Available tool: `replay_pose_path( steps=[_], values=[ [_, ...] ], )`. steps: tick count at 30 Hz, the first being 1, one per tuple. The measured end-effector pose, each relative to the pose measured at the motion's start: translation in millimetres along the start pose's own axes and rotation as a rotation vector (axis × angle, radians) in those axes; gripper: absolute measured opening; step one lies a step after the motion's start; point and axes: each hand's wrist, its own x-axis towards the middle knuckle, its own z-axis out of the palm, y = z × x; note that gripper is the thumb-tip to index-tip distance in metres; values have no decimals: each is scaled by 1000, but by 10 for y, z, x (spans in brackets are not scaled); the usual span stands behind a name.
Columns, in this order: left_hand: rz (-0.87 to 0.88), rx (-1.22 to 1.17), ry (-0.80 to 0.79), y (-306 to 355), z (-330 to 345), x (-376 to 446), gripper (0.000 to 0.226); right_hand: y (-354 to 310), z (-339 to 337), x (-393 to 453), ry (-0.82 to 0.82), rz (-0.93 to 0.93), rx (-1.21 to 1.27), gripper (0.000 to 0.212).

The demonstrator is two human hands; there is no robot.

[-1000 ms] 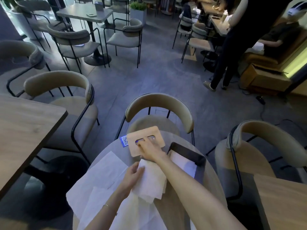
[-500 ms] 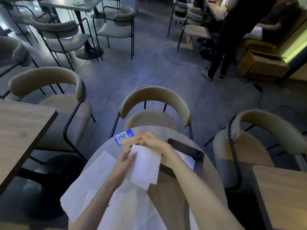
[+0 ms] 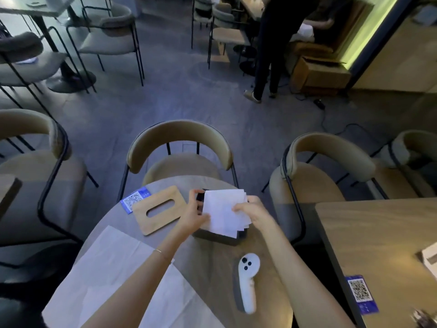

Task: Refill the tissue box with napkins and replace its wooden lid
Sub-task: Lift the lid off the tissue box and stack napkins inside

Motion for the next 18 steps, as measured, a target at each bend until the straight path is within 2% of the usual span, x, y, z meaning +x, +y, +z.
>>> replay_pose_path(
  steps=[3, 5, 9, 11, 15, 18],
  values=[
    [106, 402, -43, -5, 107, 55, 44, 2, 156, -20, 109, -35, -277, 44],
    [91, 506, -37, -53, 176, 126, 42, 13, 315, -1, 145, -52, -375, 46],
    [36, 720, -3, -122, 336, 225, 30, 172, 576, 20, 220, 20, -401, 39],
    [-23, 788, -25, -133, 380, 279, 32, 247, 640, 47, 245, 12, -433, 37],
    [-29, 832, -83, -134, 416, 356, 37, 211, 658, 78, 265, 14, -512, 38],
    [122, 628, -31, -99, 296, 275, 34, 69, 625, 21, 226, 29, -615, 42]
  ],
)
